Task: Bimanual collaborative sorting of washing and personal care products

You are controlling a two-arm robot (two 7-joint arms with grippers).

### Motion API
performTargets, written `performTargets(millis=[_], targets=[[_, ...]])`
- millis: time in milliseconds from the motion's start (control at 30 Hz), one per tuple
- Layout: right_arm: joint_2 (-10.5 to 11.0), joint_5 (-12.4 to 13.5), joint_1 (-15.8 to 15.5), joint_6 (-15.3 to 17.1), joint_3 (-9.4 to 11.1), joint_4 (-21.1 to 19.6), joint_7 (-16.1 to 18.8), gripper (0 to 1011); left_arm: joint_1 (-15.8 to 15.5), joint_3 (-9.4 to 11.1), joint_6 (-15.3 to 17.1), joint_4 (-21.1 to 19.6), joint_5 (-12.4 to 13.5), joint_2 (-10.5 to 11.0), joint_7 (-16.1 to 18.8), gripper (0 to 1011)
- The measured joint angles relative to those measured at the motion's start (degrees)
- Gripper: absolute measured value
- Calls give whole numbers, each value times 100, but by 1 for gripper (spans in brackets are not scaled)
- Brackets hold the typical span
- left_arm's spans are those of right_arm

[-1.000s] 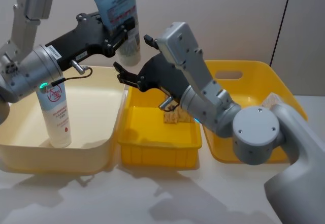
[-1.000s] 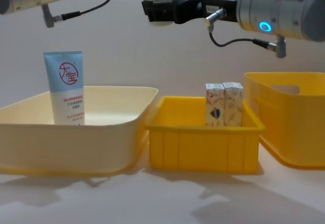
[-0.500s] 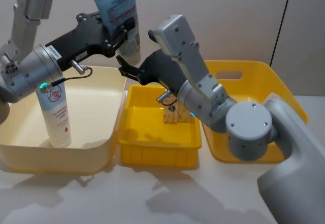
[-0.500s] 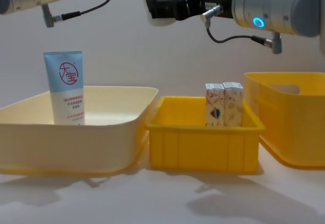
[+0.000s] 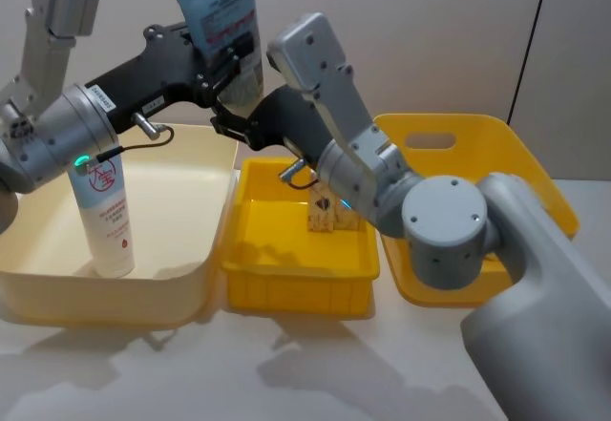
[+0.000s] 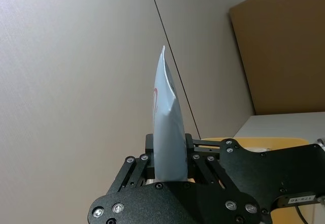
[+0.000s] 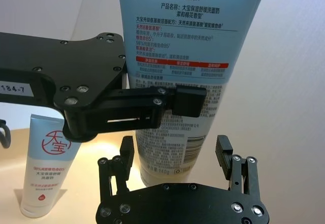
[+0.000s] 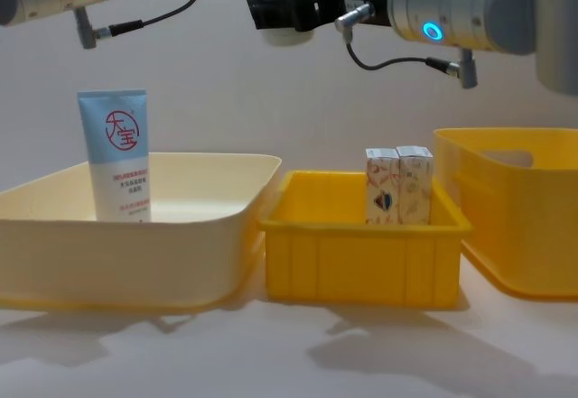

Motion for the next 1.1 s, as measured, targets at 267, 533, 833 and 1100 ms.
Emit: performTargets(millis=[267,533,833,1100], targets=[[-104,-67,74,61,-7,114,-38,1001,0,0,0,0,0,0,0,291],[-164,-103,115,92,-12,181,-63,1001,0,0,0,0,0,0,0,292],[-194,-123,137,109,-15,213,-72,978,0,0,0,0,0,0,0,292],[-212,-130,149,120,-16,229,-75,763,0,0,0,0,0,-1,0,292]])
